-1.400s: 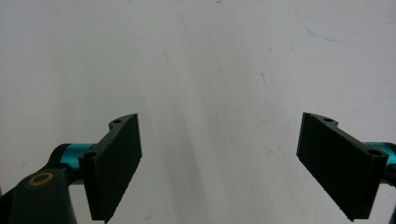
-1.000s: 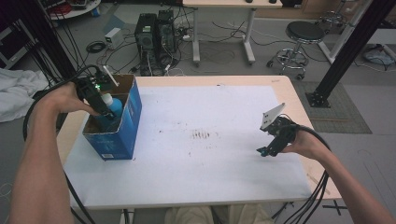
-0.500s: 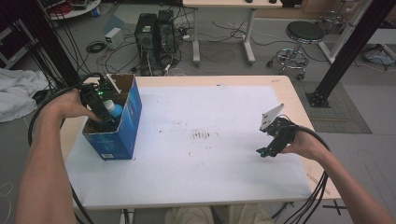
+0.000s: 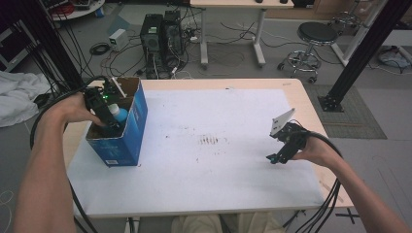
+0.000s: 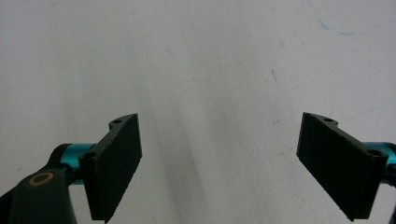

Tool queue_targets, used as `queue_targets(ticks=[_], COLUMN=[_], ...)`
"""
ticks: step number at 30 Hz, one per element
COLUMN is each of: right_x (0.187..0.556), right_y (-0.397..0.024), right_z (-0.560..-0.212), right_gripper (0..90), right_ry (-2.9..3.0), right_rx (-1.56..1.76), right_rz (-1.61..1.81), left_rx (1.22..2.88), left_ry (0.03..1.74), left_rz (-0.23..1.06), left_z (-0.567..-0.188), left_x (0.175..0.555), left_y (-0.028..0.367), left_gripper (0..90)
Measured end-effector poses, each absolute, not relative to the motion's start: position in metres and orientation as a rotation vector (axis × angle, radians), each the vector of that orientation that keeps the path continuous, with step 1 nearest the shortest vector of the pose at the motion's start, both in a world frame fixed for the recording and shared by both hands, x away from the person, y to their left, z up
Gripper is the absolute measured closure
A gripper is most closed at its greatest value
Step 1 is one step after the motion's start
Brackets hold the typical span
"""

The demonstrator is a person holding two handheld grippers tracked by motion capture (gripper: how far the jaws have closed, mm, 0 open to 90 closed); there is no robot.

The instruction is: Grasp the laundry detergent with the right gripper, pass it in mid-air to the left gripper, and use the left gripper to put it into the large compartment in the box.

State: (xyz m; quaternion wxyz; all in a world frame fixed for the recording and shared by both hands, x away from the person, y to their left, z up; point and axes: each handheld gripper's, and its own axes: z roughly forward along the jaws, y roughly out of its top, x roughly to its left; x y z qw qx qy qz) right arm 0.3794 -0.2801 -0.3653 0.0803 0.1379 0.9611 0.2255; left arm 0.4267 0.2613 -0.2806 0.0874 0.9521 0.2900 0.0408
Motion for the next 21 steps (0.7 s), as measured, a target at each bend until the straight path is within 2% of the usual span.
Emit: queue_targets(ticks=[12,16,21], right_x=[0.3788,0.3787,0.3779], right_y=[-0.2793,-0.2794,-0.2793], right_z=[-0.3655,-0.3654,-0.3651], right_gripper=[13.2,13.2,13.2], right_ry=[2.874,2.874,2.872], right_rx=[0.415,0.412,0.414], right_rz=[0.673,0.674,0.670], left_rx=[2.835,2.838,2.849], left_ry=[0.865,0.873,0.864], left_rz=[0.106,0.107,0.108], left_z=[-0.2802,-0.2802,-0.2791], left_x=[0.4252,0.4251,0.4250], left_y=[0.2613,0.2607,0.2608], left_gripper=[35.9,31.3,31.1])
